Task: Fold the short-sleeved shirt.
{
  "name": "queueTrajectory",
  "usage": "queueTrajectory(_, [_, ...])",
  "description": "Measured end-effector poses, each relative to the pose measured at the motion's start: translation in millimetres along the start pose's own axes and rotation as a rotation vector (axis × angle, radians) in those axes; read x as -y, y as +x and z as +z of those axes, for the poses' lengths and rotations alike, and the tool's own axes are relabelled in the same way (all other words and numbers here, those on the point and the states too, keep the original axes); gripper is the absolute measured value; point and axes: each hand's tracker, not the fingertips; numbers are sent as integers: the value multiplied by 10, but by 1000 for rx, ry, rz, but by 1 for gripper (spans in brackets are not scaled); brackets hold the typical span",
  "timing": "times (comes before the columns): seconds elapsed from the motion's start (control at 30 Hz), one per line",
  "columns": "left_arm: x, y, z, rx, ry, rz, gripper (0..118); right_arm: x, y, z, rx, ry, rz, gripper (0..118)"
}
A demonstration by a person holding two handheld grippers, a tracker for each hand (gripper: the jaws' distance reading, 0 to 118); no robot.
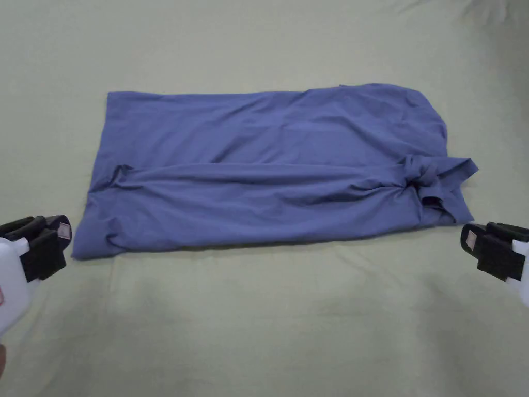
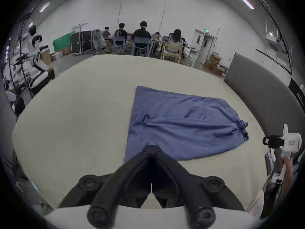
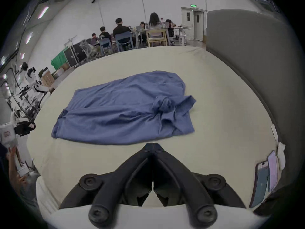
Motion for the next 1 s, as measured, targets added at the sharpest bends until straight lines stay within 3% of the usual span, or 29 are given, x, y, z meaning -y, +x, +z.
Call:
queueTrajectory(0.23, [-179,143,-442,-153,-82,-150,1,1,-14,37,-41,4,-23,2])
queueTrajectory(0.37, [-320,-118,-1055,3,-236,57,86,-63,3,-64,-40,-9,-23,2])
queueTrajectory(0.4, [-306,-134,-1198,0,-260,74,86,-76,7,-97,-39,-16,-23,2])
queueTrajectory(0.57, [-193,-145,-1667,-57,-357,4,86,-103,-8,-230,-40,-46,-18,2])
queueTrajectory(0.63, [-97,-158,-1747,-57,-397,-12,78,-96,-19,-285,-40,-62,-14,2])
queueTrajectory(0.67, [-86,-128,-1660,-70,-346,-61,53,-96,-28,-308,-39,-69,-12,2])
queueTrajectory(0.7, [-121,-131,-1600,-52,-340,-39,2,-93,-38,-327,-39,-76,-6,2])
queueTrajectory(0.77, [-190,-228,-1515,102,-321,101,1,-85,-61,-346,-34,-81,6,2])
queueTrajectory(0.8, [-227,-199,-1465,28,-332,131,1,-95,-56,-370,-34,-87,8,2])
queueTrajectory(0.97, [-391,-14,-1260,-1,-284,-47,1,-214,72,-508,-19,-87,-6,2])
queueTrajectory(1.0, [-414,28,-1227,-9,-268,-81,1,-265,151,-562,15,-82,-25,8])
